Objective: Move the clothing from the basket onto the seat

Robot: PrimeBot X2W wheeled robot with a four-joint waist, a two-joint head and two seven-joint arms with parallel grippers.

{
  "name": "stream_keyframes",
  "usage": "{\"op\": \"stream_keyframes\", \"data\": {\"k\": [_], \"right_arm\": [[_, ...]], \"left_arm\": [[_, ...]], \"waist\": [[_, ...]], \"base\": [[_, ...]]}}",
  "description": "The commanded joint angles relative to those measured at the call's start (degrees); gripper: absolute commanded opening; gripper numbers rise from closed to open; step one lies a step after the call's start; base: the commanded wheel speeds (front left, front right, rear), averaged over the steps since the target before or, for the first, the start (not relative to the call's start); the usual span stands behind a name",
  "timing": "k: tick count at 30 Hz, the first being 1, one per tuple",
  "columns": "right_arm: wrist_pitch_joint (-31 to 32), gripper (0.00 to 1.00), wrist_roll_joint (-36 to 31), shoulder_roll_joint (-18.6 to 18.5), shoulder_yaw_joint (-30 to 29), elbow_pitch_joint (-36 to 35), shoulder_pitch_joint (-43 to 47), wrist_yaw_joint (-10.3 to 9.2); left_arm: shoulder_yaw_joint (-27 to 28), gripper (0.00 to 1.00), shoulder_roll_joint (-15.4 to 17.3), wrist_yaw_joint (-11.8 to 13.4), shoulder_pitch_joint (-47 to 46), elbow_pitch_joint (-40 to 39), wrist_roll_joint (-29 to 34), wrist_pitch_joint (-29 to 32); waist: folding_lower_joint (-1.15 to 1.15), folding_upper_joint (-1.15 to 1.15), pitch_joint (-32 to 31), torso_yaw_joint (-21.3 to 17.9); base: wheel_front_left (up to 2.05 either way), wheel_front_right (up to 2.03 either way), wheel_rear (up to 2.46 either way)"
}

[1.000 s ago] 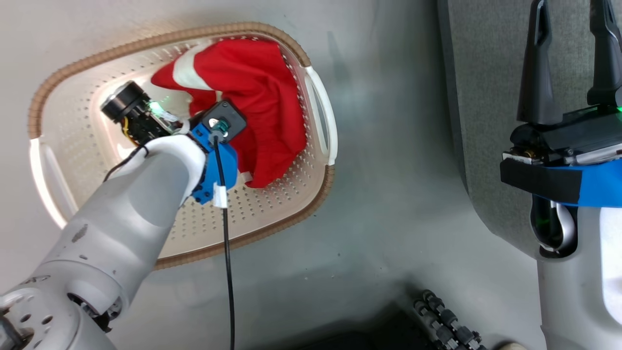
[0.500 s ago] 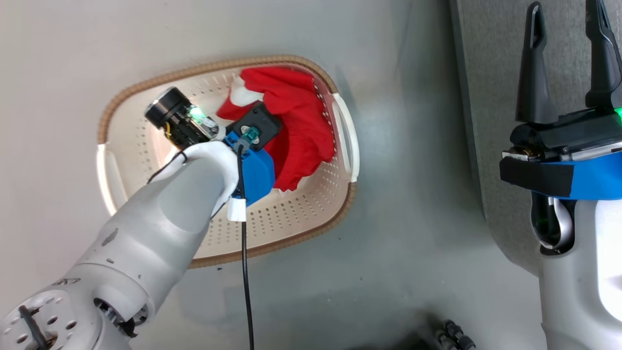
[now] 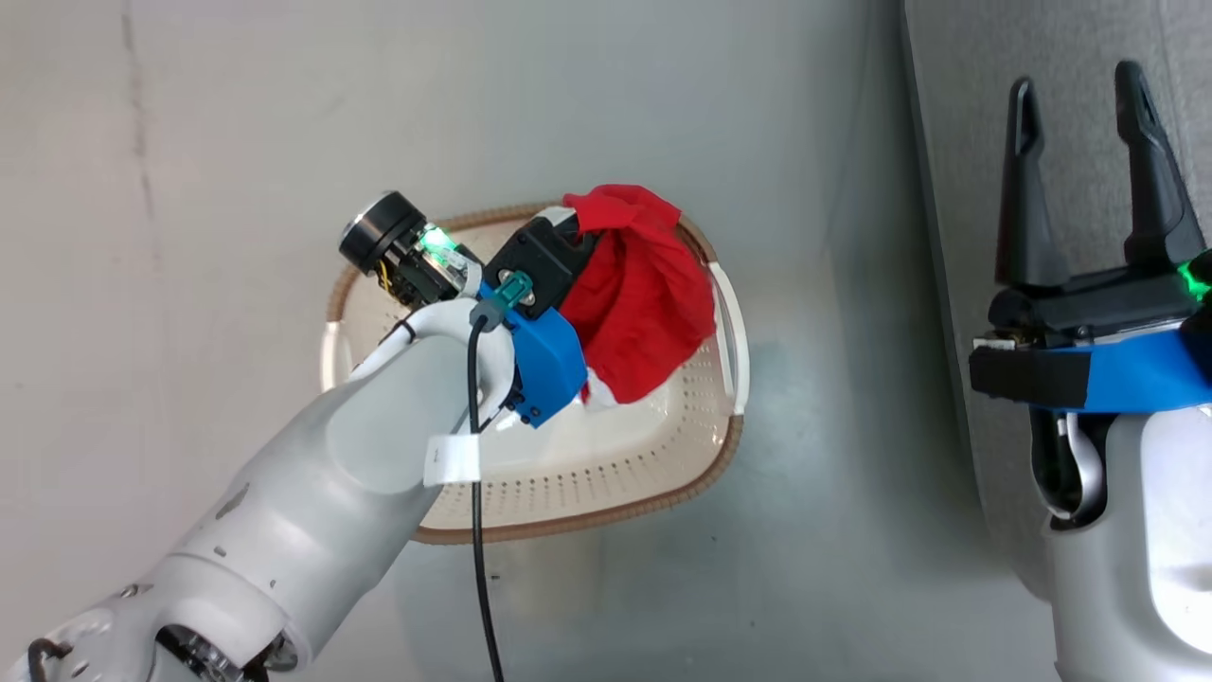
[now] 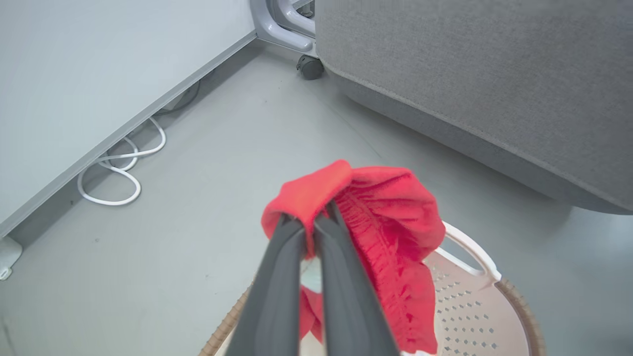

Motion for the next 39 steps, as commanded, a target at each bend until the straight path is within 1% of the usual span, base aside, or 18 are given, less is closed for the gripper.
{"op": "stream_keyframes", "data": {"k": [1, 7, 15, 30, 39], "right_arm": [[0.03, 1.0, -0.14, -0.01, -0.13, 0.17, 0.68, 0.01], [0.04, 1.0, -0.4, -0.01, -0.6, 1.54, 2.74, 0.01], [0.04, 1.0, -0.11, -0.01, -0.81, 3.12, 5.69, 0.01], [0.04, 1.0, 1.64, -0.01, -0.64, 5.76, 11.3, 0.01], [0.04, 1.0, 2.01, -0.01, -0.94, 6.97, 15.04, 0.01]], "left_arm": [[0.84, 0.0, 0.17, 0.34, 0.5, -0.8, 0.57, -0.28], [4.92, 0.0, 0.71, 0.36, 3.46, -5.73, 3.88, -0.29], [9.01, 0.0, 0.84, -0.09, 7.14, -10.16, 7.56, -0.28], [18.54, 0.0, 1.48, -0.28, 11.72, -17.64, 10.63, -0.29], [21.5, 0.0, 0.92, -0.57, 13.88, -19.91, 11.73, -0.29]], "waist": [[0.0, 0.0, -2.17, 1.21], [0.0, 0.0, -6.75, 2.23], [0.0, 0.0, -13.19, 2.96], [0.0, 0.0, -23.44, 3.45], [0.0, 0.0, -29.52, 3.54]], "base": [[0.0, 0.0, 0.0], [0.0, 0.0, 0.0], [0.0, 0.0, 0.0], [0.0, 0.0, 0.0], [0.0, 0.0, 0.0]]}}
